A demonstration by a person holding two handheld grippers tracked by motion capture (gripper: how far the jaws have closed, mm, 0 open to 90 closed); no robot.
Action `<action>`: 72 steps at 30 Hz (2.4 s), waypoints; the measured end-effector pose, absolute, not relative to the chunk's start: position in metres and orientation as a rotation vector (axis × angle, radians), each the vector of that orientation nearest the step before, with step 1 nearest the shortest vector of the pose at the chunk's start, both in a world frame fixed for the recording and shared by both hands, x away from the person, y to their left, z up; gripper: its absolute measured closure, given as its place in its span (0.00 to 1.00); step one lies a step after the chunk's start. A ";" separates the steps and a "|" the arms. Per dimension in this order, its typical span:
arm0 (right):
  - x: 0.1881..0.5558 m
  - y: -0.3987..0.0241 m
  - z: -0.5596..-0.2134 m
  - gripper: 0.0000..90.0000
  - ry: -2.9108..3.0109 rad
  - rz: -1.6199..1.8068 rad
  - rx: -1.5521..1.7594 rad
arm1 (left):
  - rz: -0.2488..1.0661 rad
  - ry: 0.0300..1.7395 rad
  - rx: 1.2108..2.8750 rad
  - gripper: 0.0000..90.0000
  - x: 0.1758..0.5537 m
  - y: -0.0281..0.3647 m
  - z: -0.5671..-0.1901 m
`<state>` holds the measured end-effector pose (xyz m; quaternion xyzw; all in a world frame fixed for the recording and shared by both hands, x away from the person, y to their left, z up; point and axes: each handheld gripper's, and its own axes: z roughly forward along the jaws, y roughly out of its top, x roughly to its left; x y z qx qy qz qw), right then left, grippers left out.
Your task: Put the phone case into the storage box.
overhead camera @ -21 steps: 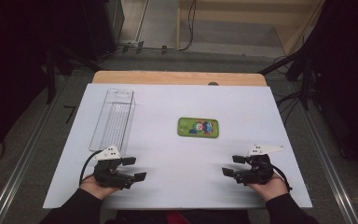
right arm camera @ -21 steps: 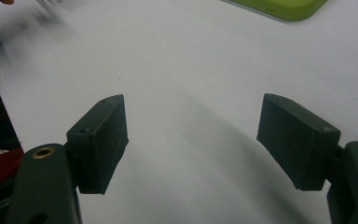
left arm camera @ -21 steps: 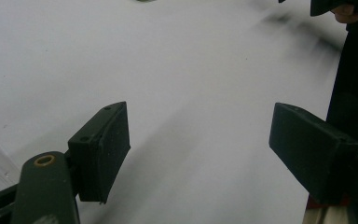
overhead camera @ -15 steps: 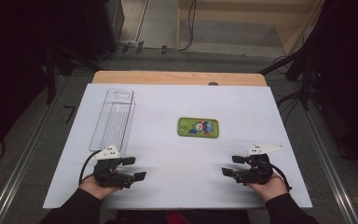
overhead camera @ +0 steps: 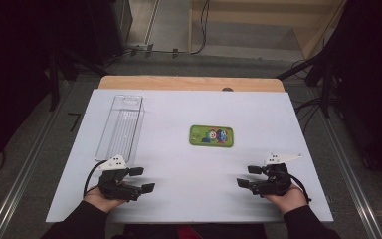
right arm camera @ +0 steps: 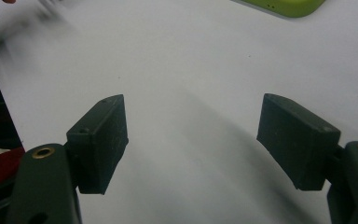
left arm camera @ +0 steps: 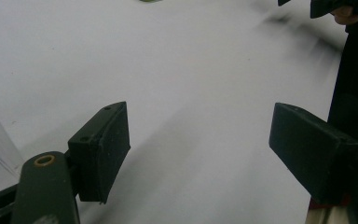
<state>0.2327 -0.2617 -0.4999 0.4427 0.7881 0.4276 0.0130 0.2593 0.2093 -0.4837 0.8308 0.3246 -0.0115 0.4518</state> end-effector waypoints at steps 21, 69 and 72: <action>0.234 -0.263 -0.501 0.25 2.454 1.338 1.389 | -0.034 0.802 2.040 0.24 0.260 0.210 -0.484; 0.268 -0.258 -0.479 0.25 2.388 1.300 1.383 | -0.033 0.799 2.036 0.24 0.260 0.210 -0.483; 0.272 -0.256 -0.476 0.25 2.380 1.300 1.387 | -0.031 0.798 2.035 0.24 0.260 0.210 -0.484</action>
